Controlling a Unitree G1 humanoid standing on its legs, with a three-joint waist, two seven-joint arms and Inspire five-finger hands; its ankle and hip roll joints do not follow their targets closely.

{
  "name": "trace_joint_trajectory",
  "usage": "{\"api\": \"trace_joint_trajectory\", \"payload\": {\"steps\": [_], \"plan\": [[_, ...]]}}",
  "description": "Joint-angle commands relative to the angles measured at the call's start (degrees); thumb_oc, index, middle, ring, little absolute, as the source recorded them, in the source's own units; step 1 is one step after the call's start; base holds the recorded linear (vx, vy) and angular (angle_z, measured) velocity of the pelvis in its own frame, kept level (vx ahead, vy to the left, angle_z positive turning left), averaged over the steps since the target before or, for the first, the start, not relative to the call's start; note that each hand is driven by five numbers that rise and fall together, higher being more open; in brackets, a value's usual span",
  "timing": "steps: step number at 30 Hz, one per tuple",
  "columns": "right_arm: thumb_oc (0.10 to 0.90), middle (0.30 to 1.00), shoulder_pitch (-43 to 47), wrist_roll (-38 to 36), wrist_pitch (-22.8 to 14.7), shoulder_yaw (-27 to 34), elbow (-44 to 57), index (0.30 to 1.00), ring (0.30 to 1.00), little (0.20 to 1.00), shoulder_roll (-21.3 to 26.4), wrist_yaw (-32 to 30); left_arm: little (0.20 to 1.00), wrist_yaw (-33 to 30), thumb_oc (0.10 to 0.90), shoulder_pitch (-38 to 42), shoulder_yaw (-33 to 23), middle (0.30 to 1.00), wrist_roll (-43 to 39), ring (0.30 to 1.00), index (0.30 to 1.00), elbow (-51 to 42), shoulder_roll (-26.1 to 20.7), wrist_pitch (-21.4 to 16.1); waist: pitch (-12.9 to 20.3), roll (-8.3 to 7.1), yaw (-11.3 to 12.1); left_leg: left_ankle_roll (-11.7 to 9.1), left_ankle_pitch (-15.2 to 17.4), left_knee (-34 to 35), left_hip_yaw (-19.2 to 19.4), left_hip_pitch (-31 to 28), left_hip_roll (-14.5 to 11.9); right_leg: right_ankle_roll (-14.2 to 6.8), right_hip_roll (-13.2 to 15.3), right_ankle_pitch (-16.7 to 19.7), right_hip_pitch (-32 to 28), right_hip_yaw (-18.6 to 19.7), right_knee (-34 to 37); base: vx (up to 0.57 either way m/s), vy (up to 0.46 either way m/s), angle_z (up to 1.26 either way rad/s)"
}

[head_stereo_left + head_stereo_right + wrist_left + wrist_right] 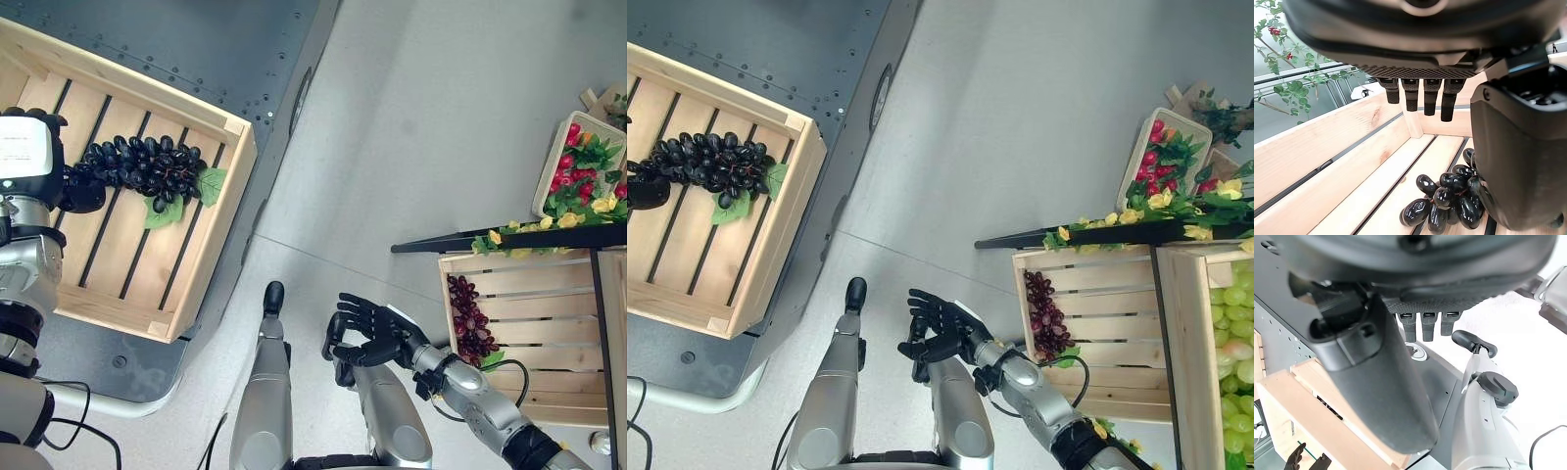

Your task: Pick up the fruits from the basket on one side to the basket on the other side

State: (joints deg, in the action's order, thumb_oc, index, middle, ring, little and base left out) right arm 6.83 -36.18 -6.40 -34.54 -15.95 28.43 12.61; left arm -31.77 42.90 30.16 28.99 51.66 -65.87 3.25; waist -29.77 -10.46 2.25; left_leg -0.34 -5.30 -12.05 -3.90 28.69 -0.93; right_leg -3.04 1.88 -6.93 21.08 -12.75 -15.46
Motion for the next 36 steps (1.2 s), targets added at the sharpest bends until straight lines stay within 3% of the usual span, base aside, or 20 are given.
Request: {"api": "trace_joint_trajectory", "payload": {"steps": [1, 20, 27, 32, 36], "plan": [[0.800, 0.900, -0.80, 1.76, -3.77, 0.51, 4.58, 0.900, 0.900, 0.900, 0.87, -0.16, 0.900, -4.84, 0.800, 6.12, -3.71, 0.900, 0.14, 0.900, 0.900, 1.03, -2.01, 0.83, -0.03, -0.41, 0.14, 2.43, 7.53, -0.76, 4.02, -2.75, 3.65, -0.88, -2.00, 4.48, 1.99, 0.91, 0.22, -0.03, 0.046, -0.02], [0.800, 0.900, 0.62, 1.80, -3.23, 0.11, 4.75, 0.900, 0.900, 0.900, 1.38, -1.74, 0.900, -2.19, 0.800, 11.60, 2.41, 0.900, -0.48, 0.900, 0.900, 4.45, 0.18, 0.05, -0.03, -0.25, -2.38, 2.86, 6.75, 0.97, 6.31, -1.13, 3.50, -1.77, -2.47, 6.93, 5.18, 2.99, 2.15, -0.02, 0.036, -0.03], [0.800, 0.900, 0.79, 2.52, -3.74, 0.43, 4.33, 0.900, 0.900, 0.900, 1.34, -2.04, 0.900, 0.89, 0.800, 11.09, 3.14, 0.900, -1.07, 0.900, 0.900, 4.91, 1.23, 1.97, -0.03, -0.08, -2.62, 2.80, 6.64, 0.73, 6.01, -0.48, 3.70, -1.70, -2.55, 6.96, 5.74, 3.08, 2.14, 0.00, 0.003, -0.01], [0.800, 0.900, 0.69, 2.24, -3.44, 0.76, 4.18, 0.900, 0.900, 0.900, 1.76, -1.85, 0.900, 4.26, 0.800, 11.74, 4.65, 0.900, 0.22, 0.900, 0.900, 4.24, 0.95, -4.77, -0.03, 0.28, -2.66, 2.62, 6.05, 1.59, 6.06, -0.73, 3.44, -1.57, -2.65, 6.84, 5.91, 2.94, 1.86, 0.00, 0.000, 0.00], [0.800, 0.900, 0.54, 3.75, -3.50, 0.92, 4.34, 0.900, 0.900, 0.900, 2.18, -1.58, 0.900, 4.34, 0.800, 12.06, 5.93, 0.900, 1.00, 0.900, 0.900, 3.28, -0.11, -7.16, -0.03, 1.02, -2.35, 2.46, 5.15, 3.52, 5.83, -1.51, 3.36, -1.35, -2.67, 6.64, 5.64, 2.26, 2.36, 0.00, -0.022, 0.03]]}}
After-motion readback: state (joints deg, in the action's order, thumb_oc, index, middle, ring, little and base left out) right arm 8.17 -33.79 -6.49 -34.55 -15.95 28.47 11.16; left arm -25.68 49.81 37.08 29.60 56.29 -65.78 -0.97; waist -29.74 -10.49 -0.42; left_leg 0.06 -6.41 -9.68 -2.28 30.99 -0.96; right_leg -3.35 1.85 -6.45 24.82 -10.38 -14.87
